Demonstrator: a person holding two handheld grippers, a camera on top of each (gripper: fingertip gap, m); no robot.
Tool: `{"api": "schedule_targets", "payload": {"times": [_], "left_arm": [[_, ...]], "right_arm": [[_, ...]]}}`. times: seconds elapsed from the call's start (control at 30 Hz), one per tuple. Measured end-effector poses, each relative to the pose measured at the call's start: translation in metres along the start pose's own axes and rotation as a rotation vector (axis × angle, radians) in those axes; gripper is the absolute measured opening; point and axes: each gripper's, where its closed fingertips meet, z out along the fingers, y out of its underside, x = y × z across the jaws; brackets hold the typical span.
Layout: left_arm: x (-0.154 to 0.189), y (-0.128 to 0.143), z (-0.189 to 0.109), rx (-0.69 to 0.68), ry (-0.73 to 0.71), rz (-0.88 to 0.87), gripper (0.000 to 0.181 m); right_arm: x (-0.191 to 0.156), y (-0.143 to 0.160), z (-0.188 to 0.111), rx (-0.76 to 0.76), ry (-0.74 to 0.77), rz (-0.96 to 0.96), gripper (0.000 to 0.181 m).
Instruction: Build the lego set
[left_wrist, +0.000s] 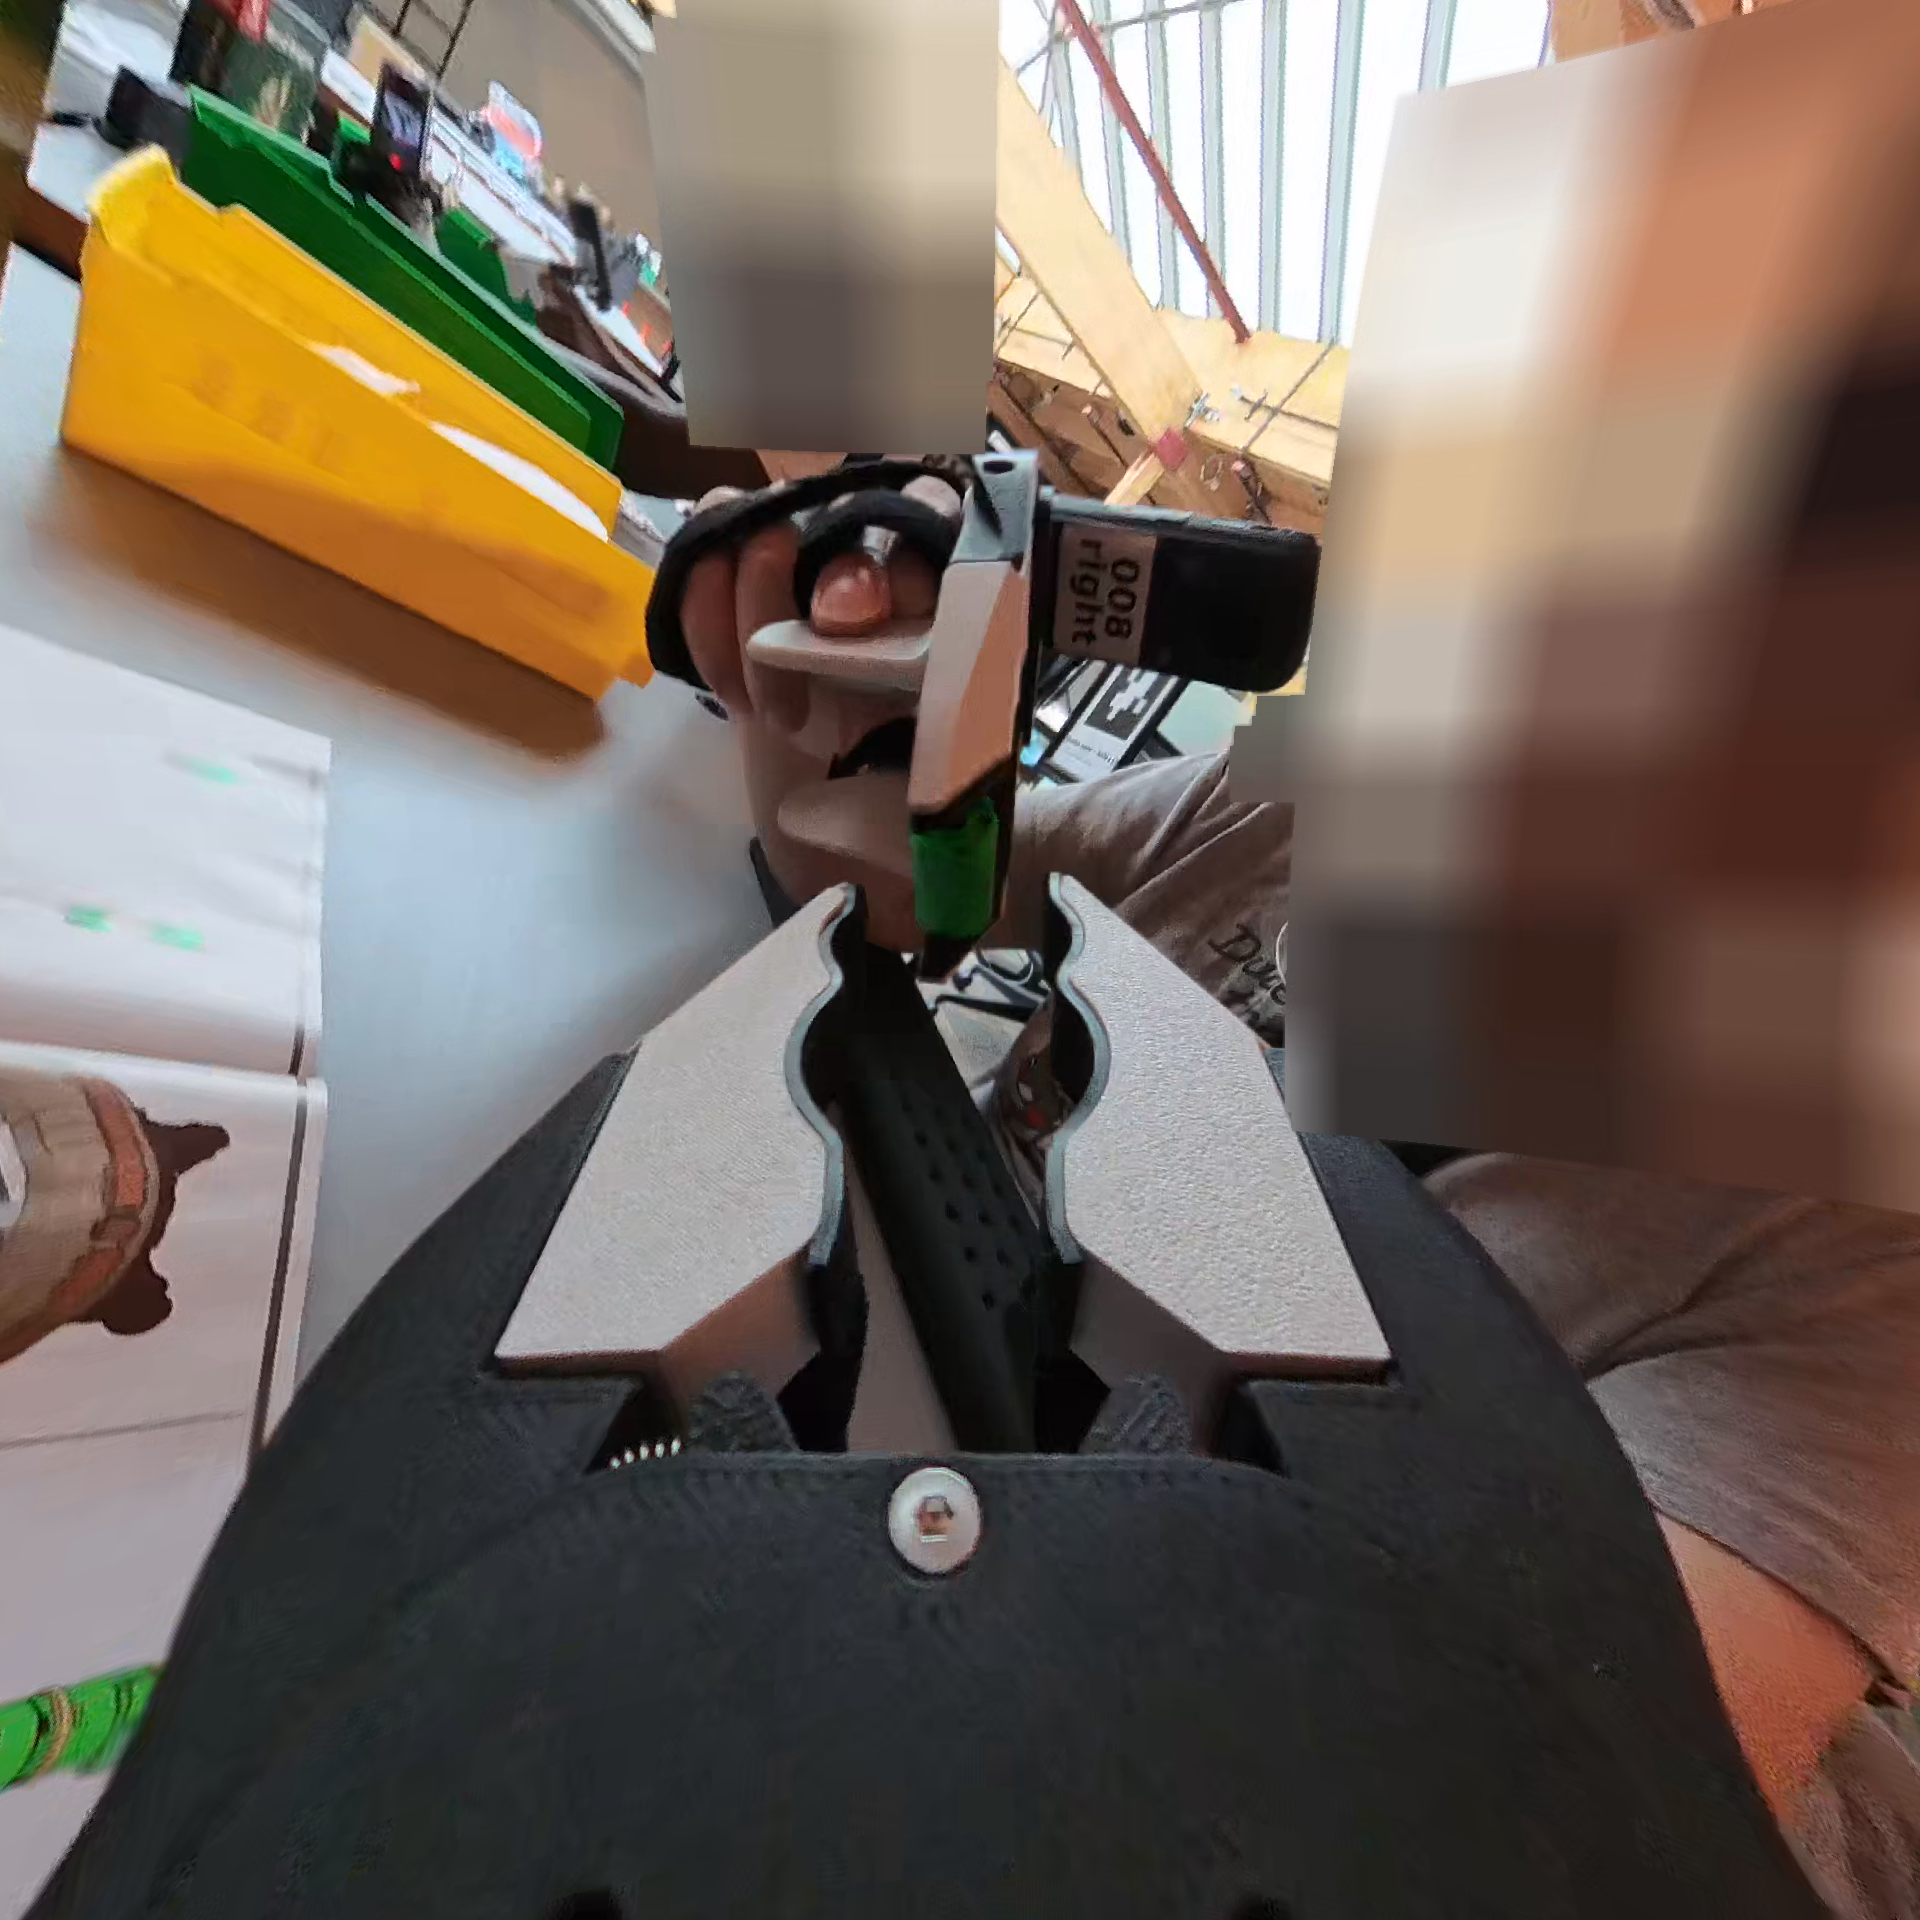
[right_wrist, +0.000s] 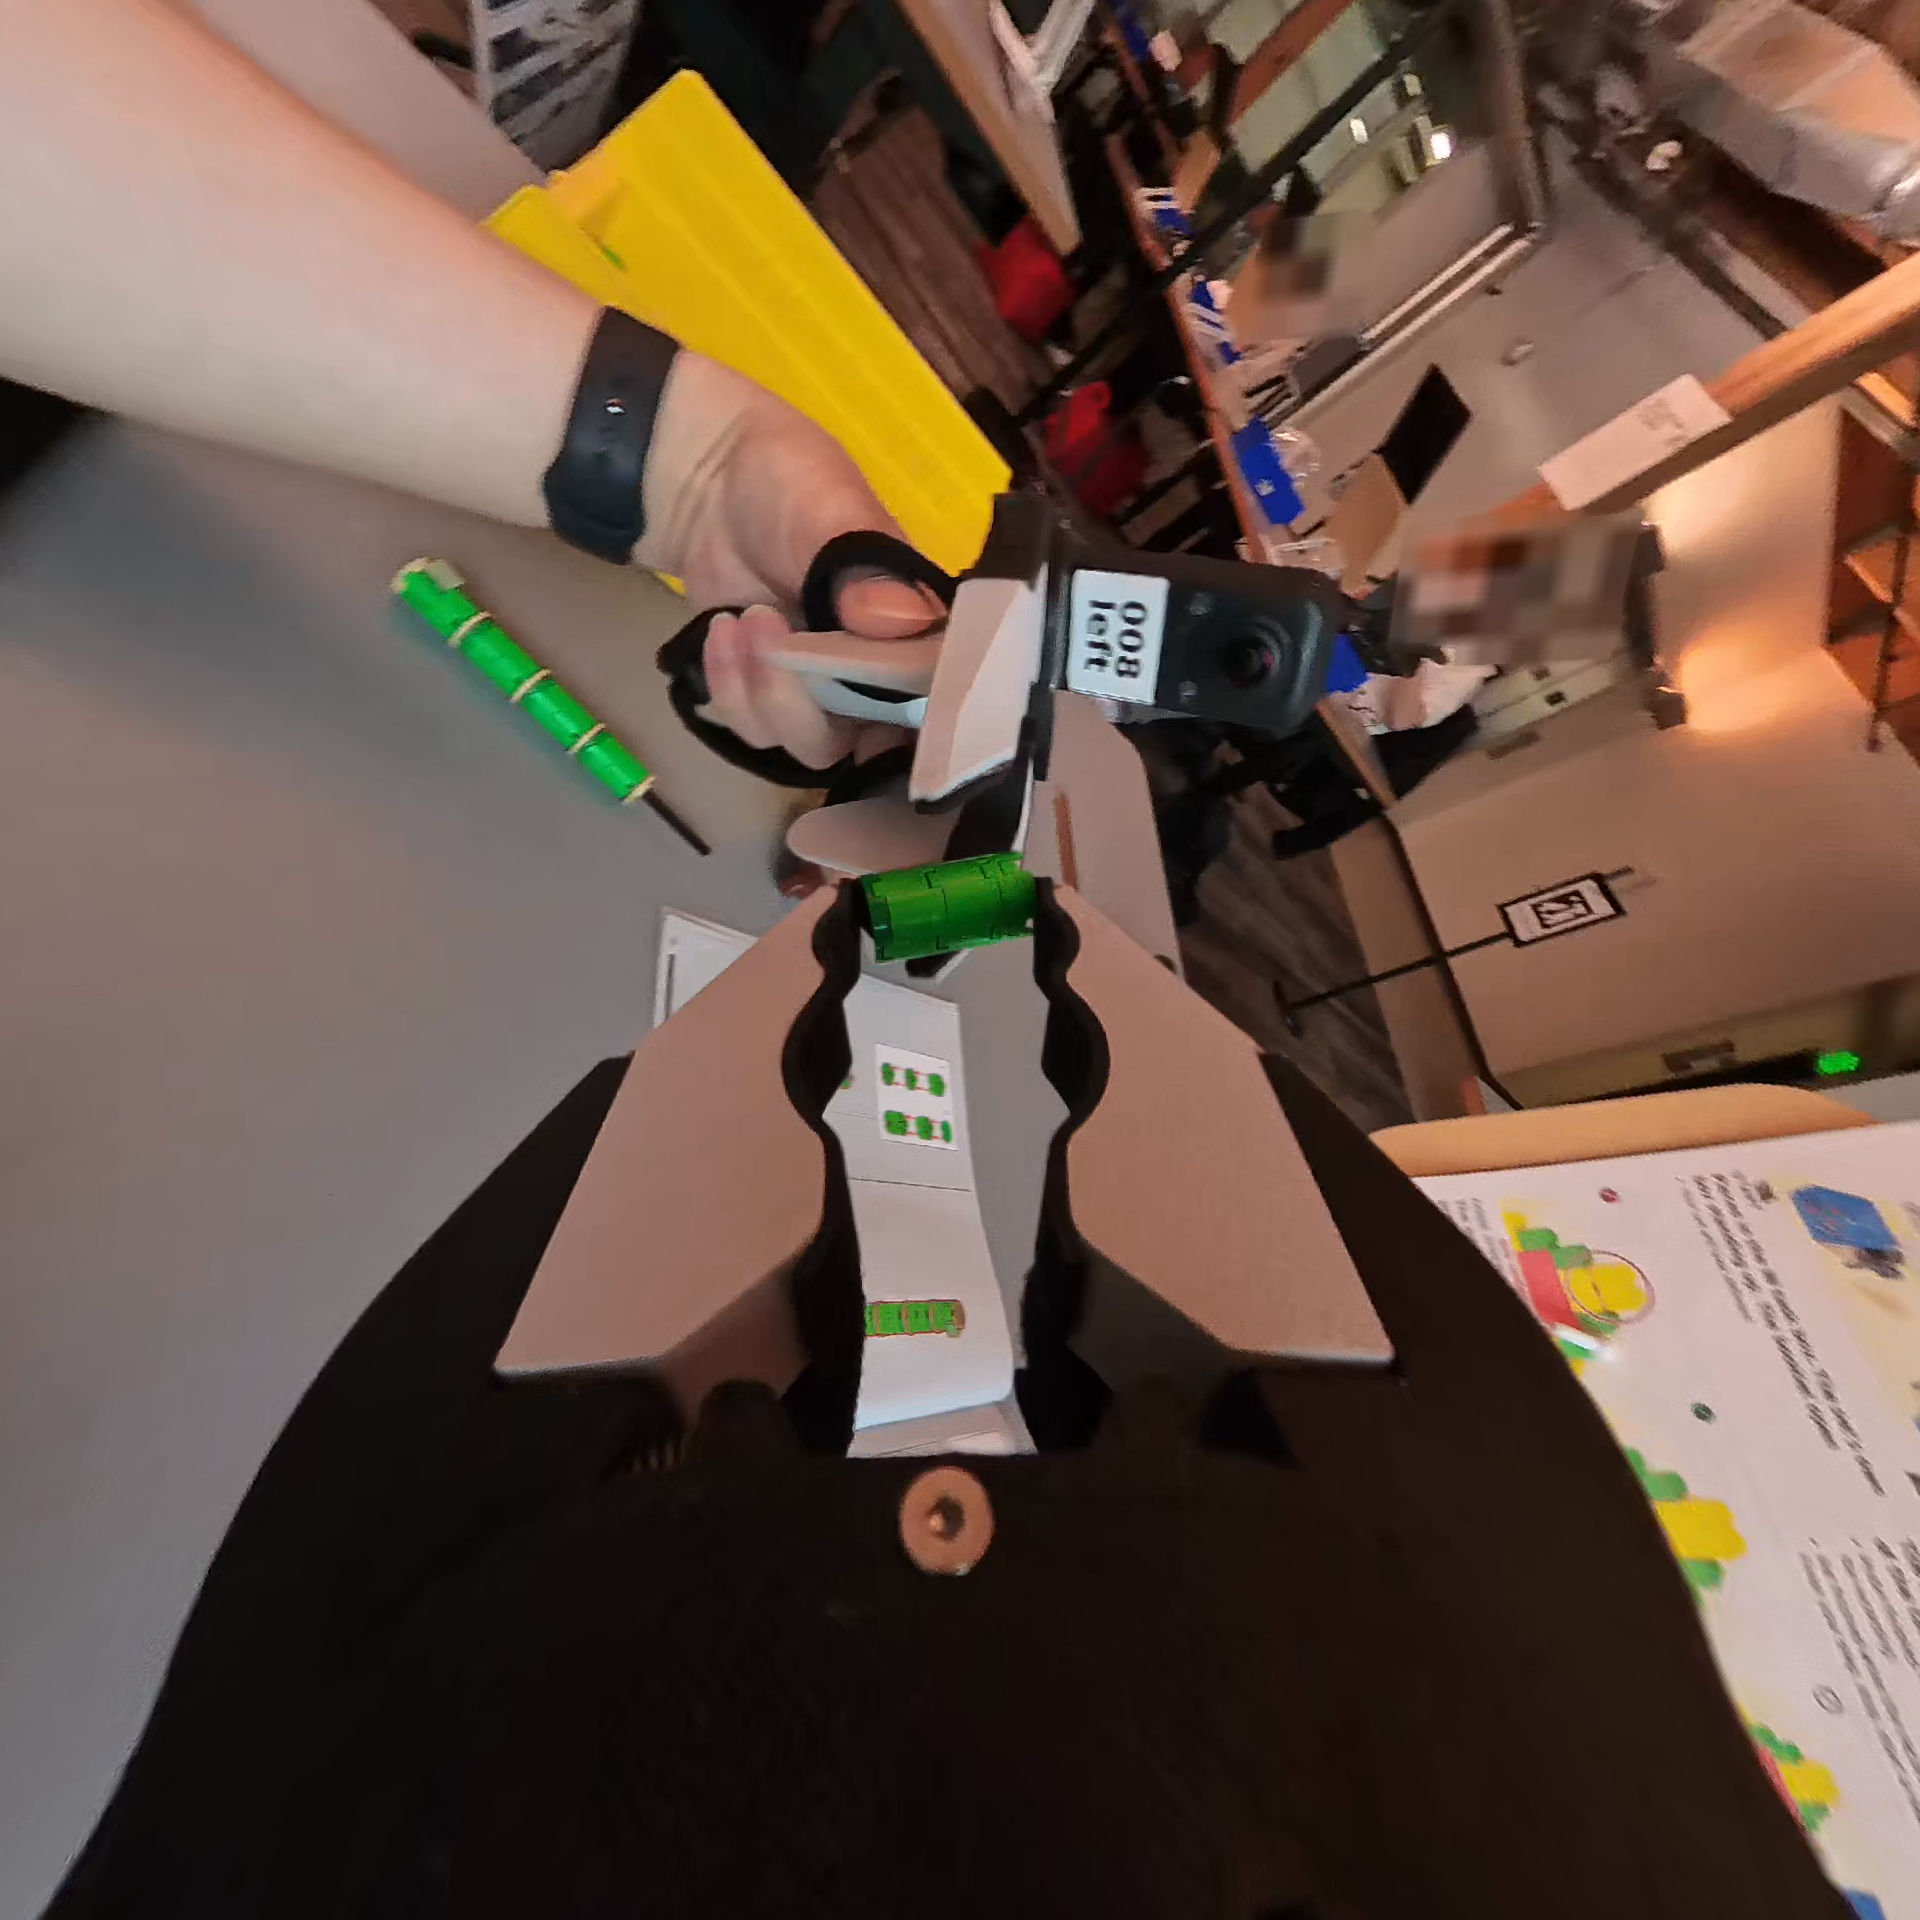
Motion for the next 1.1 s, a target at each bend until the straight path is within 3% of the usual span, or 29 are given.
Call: {"api": "schedule_targets", "payload": {"times": [0.2,0.3,0.47,0.53,0.97,1.1], "left_arm": [[0.001,-0.009,0.005,0.039,-0.020,0.056,0.013],[0.003,-0.007,0.005,0.024,-0.015,0.031,0.013],[-0.002,0.014,0.014,-0.118,-0.058,-0.027,0.014],[-0.005,0.021,0.017,-0.156,-0.067,-0.067,0.014],[-0.006,0.017,0.012,-0.123,-0.083,-0.059,0.014],[0.000,0.016,0.003,-0.103,-0.064,-0.082,0.027]], "right_arm": [[0.010,-0.001,-0.001,0.021,0.061,0.012,0.033],[0.006,-0.004,-0.001,0.046,0.033,0.019,0.033],[-0.015,0.001,0.003,-0.009,-0.080,-0.019,0.042],[-0.026,0.005,0.004,-0.030,-0.129,-0.043,0.033],[-0.019,0.009,0.008,-0.057,-0.079,-0.029,0.032],[-0.011,0.004,0.002,-0.041,-0.036,-0.031,0.031]]}}
